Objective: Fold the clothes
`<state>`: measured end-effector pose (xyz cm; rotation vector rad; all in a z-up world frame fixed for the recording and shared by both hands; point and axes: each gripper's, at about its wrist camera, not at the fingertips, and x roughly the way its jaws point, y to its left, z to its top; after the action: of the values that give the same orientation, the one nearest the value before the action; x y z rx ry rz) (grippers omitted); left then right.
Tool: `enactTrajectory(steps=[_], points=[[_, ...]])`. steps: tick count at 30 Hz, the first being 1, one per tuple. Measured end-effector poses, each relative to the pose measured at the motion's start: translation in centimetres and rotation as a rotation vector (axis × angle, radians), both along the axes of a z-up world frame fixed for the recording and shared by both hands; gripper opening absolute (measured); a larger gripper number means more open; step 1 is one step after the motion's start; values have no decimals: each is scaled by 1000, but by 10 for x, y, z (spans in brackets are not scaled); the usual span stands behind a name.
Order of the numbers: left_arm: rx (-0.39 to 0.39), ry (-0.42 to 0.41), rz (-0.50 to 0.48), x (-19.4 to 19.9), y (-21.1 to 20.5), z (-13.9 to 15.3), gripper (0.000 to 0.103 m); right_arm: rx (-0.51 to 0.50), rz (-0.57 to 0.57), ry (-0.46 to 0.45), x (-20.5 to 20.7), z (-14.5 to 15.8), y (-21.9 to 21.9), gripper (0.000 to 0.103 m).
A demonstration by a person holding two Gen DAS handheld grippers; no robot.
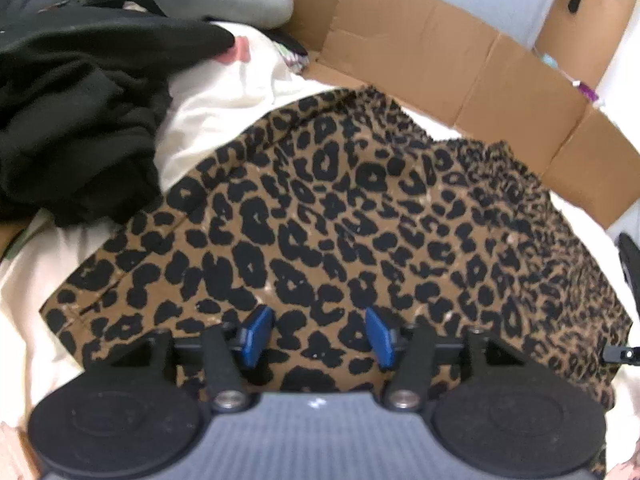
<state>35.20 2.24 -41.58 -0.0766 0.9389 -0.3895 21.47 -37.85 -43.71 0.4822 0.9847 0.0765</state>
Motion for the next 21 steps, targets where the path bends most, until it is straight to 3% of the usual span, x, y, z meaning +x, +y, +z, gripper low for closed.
enactTrajectory(steps=[8,12,14,21], points=[[46,-6,60,14,19,3,56,-8,-64,2,-1,7,-26,18],[55,-17,52,22,24,13,56,-11,-105,-53,5,24,-35,36],[68,-33,32,26,20,17,56,-26,-111,-76,11,30,-38,41],[36,-32,43,43,3,18,56,-105,-98,-96,38,33,-47,42]])
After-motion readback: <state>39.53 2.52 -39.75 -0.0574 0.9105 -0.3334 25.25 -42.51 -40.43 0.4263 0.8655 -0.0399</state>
